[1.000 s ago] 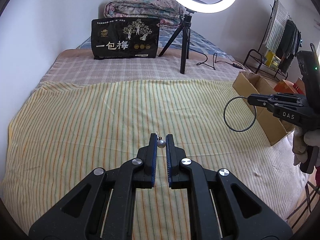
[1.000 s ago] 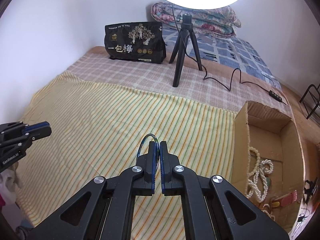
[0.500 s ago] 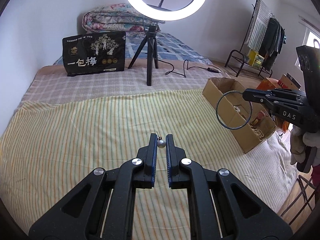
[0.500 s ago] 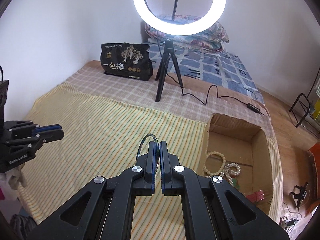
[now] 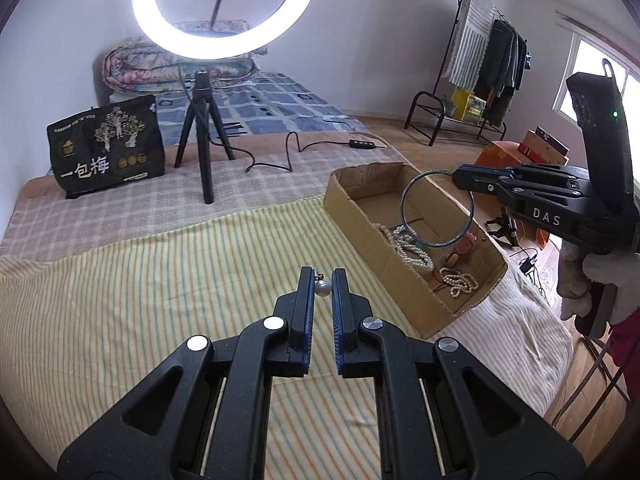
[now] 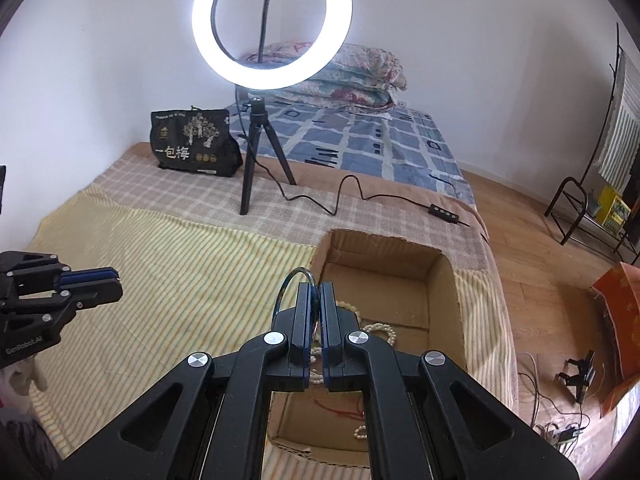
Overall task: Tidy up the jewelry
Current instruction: 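Carry the pearl with the left tool while the right tool carries the bangle to the box, then lower the pearl and bangle into the box and open both tools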
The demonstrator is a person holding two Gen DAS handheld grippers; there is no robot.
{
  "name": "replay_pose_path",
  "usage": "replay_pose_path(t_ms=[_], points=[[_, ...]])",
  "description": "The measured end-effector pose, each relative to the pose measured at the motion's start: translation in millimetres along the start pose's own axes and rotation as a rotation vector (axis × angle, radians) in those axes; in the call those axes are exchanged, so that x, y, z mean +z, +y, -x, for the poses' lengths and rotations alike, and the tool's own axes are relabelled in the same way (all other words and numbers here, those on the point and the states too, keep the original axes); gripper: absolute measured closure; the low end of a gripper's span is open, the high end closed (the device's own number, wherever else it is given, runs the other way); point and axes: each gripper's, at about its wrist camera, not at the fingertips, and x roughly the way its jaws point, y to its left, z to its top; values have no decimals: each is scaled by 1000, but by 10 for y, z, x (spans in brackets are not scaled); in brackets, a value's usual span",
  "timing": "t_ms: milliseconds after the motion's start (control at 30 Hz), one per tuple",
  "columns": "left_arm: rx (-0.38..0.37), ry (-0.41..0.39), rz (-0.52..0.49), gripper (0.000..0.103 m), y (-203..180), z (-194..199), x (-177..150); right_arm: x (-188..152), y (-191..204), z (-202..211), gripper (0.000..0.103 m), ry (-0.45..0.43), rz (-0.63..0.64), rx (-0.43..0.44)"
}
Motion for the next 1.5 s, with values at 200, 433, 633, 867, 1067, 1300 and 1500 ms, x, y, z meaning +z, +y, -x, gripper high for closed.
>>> replay_pose_path(t_ms=[200,433,633,867,1067,1300,1500], points=[[-56,14,-18,97,-297,-221,126,-50,-270,-58,101,4,-13,-41],[-109,51,-29,97,-594,-519,212,-93,-556,-194,101,20,-29,-81],[-137,82,-37,97,-772,-716,199,-66,-741,-348,100,21,-42,-106],[-161,101,-47,97,-929,-840,188,-51,-864,-515,101,17,-62,-113],[-176,107,-60,97,-1033,-879,183,-95,-916,-579,100,26,-92,-95],[-181,106,-80,97,-1112,-881,182,-96,-935,-562,100,24,-103,-82],[-172,100,-90,97,-1143,-861,192,-84,-921,-536,88,29,-95,-76]])
